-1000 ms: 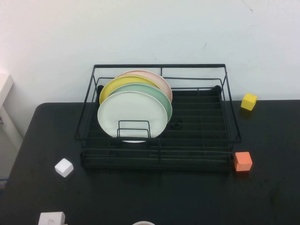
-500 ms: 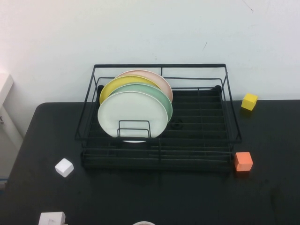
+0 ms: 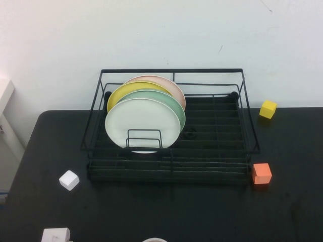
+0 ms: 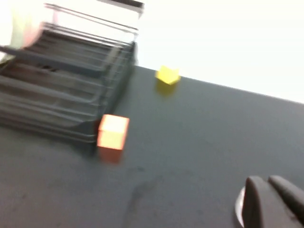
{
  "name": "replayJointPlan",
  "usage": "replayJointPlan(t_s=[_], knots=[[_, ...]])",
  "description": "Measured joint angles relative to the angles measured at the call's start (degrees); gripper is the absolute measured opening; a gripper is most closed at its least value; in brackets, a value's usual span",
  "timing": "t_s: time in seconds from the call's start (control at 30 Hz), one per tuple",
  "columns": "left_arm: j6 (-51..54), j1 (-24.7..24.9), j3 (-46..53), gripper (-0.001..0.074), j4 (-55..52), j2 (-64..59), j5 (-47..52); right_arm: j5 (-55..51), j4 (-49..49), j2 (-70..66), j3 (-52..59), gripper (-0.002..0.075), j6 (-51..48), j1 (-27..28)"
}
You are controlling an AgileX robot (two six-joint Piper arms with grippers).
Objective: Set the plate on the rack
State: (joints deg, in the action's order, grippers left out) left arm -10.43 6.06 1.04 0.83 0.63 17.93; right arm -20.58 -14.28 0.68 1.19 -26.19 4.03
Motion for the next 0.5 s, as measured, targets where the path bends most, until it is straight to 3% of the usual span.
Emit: replayJointPlan(t_s=[0.2,0.5], knots=[[0.0,0.0,0.0,-0.0001,0.0,0.0,0.0,0.25,13.37,0.0,-0.08,-0.0002,19.15,0.0],[0.0,0.0,0.0,-0.0001,0.0,0.0,0.0,0.24,15.17,0.0,-0.08,-0.0002,20.7,0.0]])
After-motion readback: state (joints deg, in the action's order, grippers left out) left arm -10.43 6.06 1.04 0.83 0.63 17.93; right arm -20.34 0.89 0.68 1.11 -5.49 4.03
